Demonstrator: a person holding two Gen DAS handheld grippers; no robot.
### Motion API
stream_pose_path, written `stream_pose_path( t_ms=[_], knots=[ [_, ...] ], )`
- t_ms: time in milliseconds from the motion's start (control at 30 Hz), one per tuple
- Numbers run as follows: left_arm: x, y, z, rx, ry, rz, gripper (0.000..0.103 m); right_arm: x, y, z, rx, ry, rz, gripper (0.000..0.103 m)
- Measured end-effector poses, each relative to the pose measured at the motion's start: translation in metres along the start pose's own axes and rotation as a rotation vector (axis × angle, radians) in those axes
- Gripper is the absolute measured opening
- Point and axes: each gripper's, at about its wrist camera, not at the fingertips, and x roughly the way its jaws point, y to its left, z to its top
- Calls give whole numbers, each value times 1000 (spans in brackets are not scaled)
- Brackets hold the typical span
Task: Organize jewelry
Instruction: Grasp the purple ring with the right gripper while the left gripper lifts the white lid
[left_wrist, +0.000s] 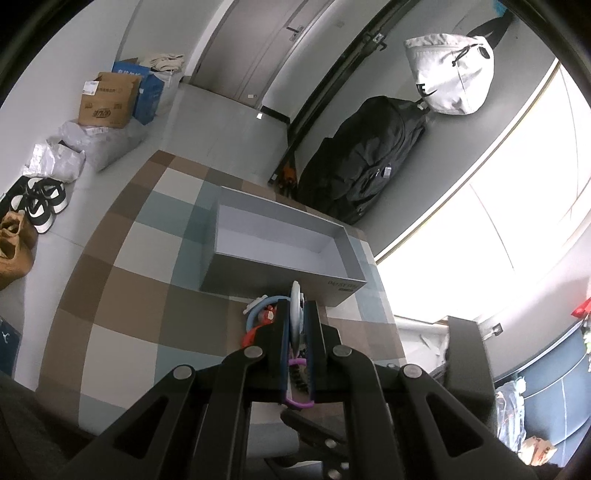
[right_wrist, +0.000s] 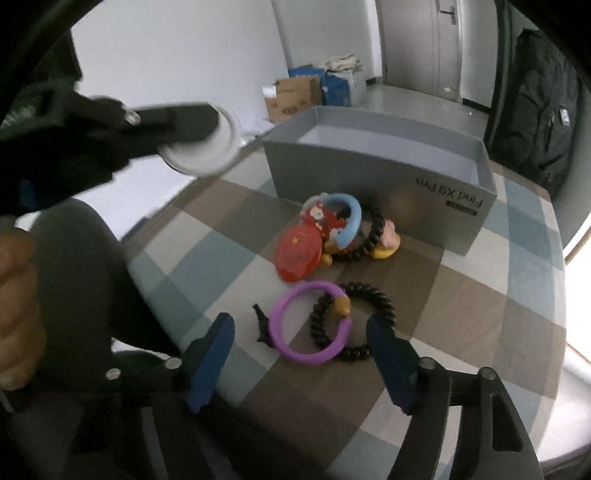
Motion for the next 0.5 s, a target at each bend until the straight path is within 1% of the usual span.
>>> stream_pose_path(
  t_ms=[33,100,133,267,433,500],
  knots=[
    [-1,1,0,-2,0,-4,3,2,0,1,1,3,-4,64],
    [-1,2,1,-7,-2,-9,3,5,1,1,-1,14,0,55],
    [-1,3,1,-8,-2,-13,3,6,1,0,-6,16,0,54],
    [0,7,3,-15,3,-19,3,5,10,0,-30,12,-21,53],
    [1,11,4,-28,5,-24,3,0,10,1,-20,-18,-2,52],
    [1,11,4,-26,6,-23,3,-6,5,3,1,-39,23,52]
  ],
)
